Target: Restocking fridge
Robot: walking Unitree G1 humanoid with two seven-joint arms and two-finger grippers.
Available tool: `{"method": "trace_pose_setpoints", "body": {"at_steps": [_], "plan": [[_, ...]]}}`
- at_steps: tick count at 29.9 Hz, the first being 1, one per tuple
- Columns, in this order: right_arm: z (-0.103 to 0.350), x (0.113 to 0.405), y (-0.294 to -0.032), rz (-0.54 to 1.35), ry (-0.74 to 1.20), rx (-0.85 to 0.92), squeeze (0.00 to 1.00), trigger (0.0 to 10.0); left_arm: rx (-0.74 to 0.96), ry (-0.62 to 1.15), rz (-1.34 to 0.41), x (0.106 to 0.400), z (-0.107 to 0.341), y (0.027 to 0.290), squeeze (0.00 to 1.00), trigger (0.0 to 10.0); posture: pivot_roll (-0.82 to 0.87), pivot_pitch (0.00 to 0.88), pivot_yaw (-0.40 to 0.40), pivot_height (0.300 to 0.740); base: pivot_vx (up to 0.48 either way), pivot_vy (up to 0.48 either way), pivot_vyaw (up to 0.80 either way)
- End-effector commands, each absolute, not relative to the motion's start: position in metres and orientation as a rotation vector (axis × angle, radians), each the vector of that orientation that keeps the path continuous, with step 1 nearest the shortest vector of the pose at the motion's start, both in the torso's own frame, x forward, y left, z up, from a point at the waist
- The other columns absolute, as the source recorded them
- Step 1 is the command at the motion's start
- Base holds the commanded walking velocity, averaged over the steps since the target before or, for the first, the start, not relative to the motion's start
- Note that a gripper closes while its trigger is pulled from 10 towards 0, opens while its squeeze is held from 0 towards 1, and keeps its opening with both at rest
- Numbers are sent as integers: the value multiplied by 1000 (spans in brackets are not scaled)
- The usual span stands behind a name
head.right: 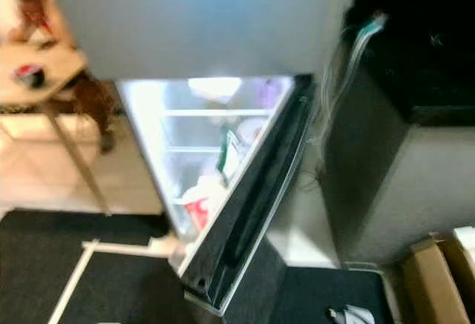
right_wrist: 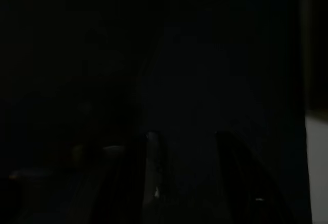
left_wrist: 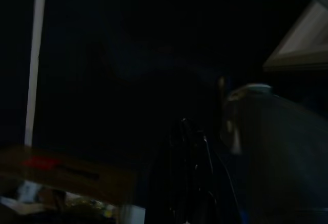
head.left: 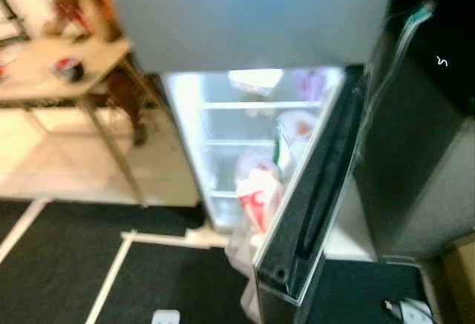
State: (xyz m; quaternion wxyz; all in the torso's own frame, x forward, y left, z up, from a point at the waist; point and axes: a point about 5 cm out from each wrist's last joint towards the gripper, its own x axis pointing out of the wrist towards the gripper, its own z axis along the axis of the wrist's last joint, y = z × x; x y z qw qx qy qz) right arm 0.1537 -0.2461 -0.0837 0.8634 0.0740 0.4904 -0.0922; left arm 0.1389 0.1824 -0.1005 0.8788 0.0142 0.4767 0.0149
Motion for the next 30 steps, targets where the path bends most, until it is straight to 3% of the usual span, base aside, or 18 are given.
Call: {"method": "trace_pose_setpoints", "body": {"at_steps": [1,3,22,27,30], "plan": [[-87,148,-243,-178,1043,154,0,10000,40,1021,28,132,-103,185,0,10000,-61,97,53,740,0,0,800],[-84,153,-244,-183,1027,157,0,10000,40,1020,24,133,-103,186,0,10000,-60,96,51,740,0,0,800],[-83,159,-244,-225,1018,141,0,10000,63,1009,3,136,-101,187,0,10000,-58,93,48,740,0,0,0],[-84,156,-240,-131,1012,71,0,10000,61,1001,-5,137,-101,186,0,10000,-58,93,48,740,0,0,0],[-77,168,-232,-96,867,253,0,10000,52,992,-12,137,-100,186,0,10000,-65,89,53,740,0,0,0]]}}
